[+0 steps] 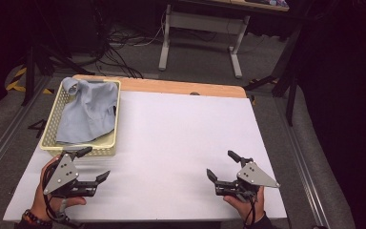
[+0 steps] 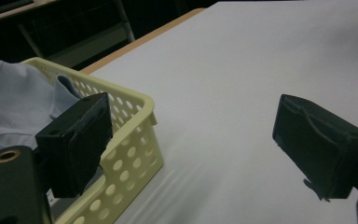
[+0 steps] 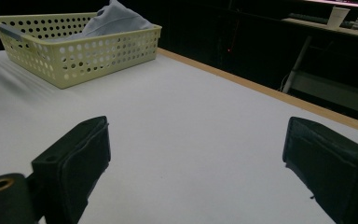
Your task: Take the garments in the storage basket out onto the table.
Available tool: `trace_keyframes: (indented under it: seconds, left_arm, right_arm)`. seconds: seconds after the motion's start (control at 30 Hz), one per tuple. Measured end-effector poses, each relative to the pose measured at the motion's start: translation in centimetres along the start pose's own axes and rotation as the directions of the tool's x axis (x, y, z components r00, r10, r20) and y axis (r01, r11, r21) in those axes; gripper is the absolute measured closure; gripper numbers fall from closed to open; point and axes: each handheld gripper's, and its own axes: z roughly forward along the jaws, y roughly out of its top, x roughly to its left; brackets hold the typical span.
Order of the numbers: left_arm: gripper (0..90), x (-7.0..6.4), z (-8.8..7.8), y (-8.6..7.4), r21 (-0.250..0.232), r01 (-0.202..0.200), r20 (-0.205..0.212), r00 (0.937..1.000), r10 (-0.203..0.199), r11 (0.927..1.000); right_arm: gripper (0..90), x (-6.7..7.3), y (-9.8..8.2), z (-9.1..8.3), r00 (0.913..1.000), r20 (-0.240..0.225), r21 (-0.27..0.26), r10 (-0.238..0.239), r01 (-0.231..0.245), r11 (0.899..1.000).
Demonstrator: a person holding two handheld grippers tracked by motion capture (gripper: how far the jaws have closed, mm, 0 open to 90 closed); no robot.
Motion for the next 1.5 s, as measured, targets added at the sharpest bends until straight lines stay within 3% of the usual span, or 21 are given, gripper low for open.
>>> trace_keyframes:
  seconds: [0.27, 0.4, 0.53, 0.6, 0.63, 0.67, 0.77, 0.8, 0.83, 0.93, 1.0, 1.03, 1.07, 1.13, 1.2, 1.27, 1.3, 1.33, 1.43, 1.47, 1.5]
  left_arm:
    - [13.6, 0.3, 0.5, -0.4, 0.039, 0.012, -0.029, 0.9995, -0.010, 0.9992]
    - [15.9, 0.5, 0.3, -0.2, -0.005, -0.002, -0.068, 0.9977, 0.002, 1.0000]
    - [17.2, 1.1, 0.4, 0.0, -0.002, 0.037, -0.139, 0.9897, -0.037, 0.9993]
    - [17.2, 1.6, 0.3, 0.3, 0.010, 0.054, -0.166, 0.9847, -0.052, 0.9985]
    - [17.2, 2.0, 0.1, 0.6, -0.003, 0.062, -0.179, 0.9820, -0.061, 0.9981]
    - [17.1, 3.0, 0.0, 1.3, -0.002, 0.100, -0.187, 0.9774, -0.099, 0.9950]
    - [15.6, 4.3, 0.0, 2.2, -0.004, 0.143, -0.175, 0.9743, -0.142, 0.9897]
    - [14.5, 5.7, 0.6, 3.4, 0.028, 0.154, -0.178, 0.9729, -0.147, 0.9876]
    - [14.2, 5.7, 0.6, 3.4, 0.028, 0.154, -0.178, 0.9729, -0.147, 0.9876]
    - [14.0, 8.1, 2.1, 5.1, 0.098, 0.161, -0.190, 0.9717, -0.140, 0.9820]
    - [14.7, 10.8, 4.2, 5.9, 0.190, 0.195, -0.208, 0.9659, -0.154, 0.9623]
    - [13.9, 10.8, 4.2, 5.9, 0.190, 0.195, -0.208, 0.9659, -0.154, 0.9623]
    - [13.9, 11.9, 5.2, 5.9, 0.227, 0.208, -0.235, 0.9597, -0.153, 0.9514]
    - [13.8, 13.3, 6.5, 5.6, 0.266, 0.257, -0.241, 0.9508, -0.194, 0.9290]
    - [13.1, 14.6, 7.9, 5.2, 0.323, 0.272, -0.273, 0.9437, -0.186, 0.9063]
    - [13.4, 15.7, 9.4, 4.6, 0.384, 0.287, -0.299, 0.9379, -0.176, 0.8777]
    - [13.5, 16.7, 10.7, 3.9, 0.426, 0.325, -0.308, 0.9295, -0.203, 0.8442]
    - [13.8, 16.7, 10.7, 3.9, 0.426, 0.325, -0.308, 0.9295, -0.203, 0.8442]
    - [14.1, 18.1, 12.3, 2.9, 0.471, 0.375, -0.317, 0.9165, -0.244, 0.7982]
    - [17.6, 18.7, 13.0, 2.3, 0.488, 0.415, -0.318, 0.9038, -0.287, 0.7678]
    - [19.3, 18.7, 13.0, 2.3, 0.488, 0.415, -0.318, 0.9038, -0.287, 0.7678]
  right_arm:
    - [8.2, -0.2, -0.3, -0.2, 0.9997, 0.025, 0.007, -0.004, 0.004, 1.000]
    - [8.3, -0.3, -0.8, 0.2, 0.9994, 0.032, 0.033, -0.015, 0.014, 0.999]
    - [8.8, -0.6, -1.5, 0.0, 0.9976, 0.062, 0.058, -0.030, 0.027, 0.998]
    - [8.8, -0.8, -1.7, 0.2, 0.9982, 0.059, 0.063, -0.001, -0.003, 0.998]
    - [8.8, -0.9, -1.8, 0.3, 0.9983, 0.057, 0.070, 0.008, -0.012, 0.997]
    - [8.9, -0.7, -1.9, 0.5, 0.9986, 0.052, 0.082, -0.003, -0.001, 0.997]
    - [8.9, -0.6, -2.0, 0.6, 0.9986, 0.052, 0.095, -0.009, 0.004, 0.996]
    - [8.9, -0.6, -2.0, 0.7, 0.9987, 0.051, 0.096, 0.000, -0.005, 0.995]
    - [8.9, -0.6, -2.0, 0.7, 0.9987, 0.051, 0.096, 0.000, -0.005, 0.995]
    - [8.8, -0.7, -2.2, 0.9, 0.9990, 0.044, 0.104, 0.009, -0.013, 0.995]
    - [8.8, -0.6, -2.2, 0.8, 0.9994, 0.036, 0.102, 0.001, -0.004, 0.995]
    - [8.8, -0.6, -2.2, 0.8, 0.9994, 0.036, 0.102, 0.001, -0.004, 0.995]
    - [8.8, -0.6, -2.2, 0.9, 0.9994, 0.036, 0.105, 0.001, -0.005, 0.994]
    - [8.9, -0.7, -2.2, 0.9, 0.9994, 0.034, 0.106, 0.006, -0.010, 0.994]
    - [8.8, -0.7, -2.4, 0.9, 0.9993, 0.034, 0.110, 0.015, -0.018, 0.994]
    - [8.9, -0.6, -2.5, 0.9, 0.9996, 0.026, 0.116, 0.014, -0.017, 0.993]
    - [8.8, -0.6, -2.6, 0.9, 0.9997, 0.024, 0.121, 0.010, -0.013, 0.993]
    - [8.8, -0.6, -2.6, 0.9, 0.9997, 0.024, 0.121, 0.010, -0.013, 0.993]
    - [8.8, -0.6, -2.6, 0.8, 0.9997, 0.019, 0.120, 0.014, -0.016, 0.993]
    - [8.8, -0.6, -2.7, 0.8, 0.9999, 0.007, 0.120, 0.014, -0.015, 0.993]
    - [9.0, -0.6, -2.7, 0.8, 1.0000, 0.000, 0.119, 0.009, -0.009, 0.993]
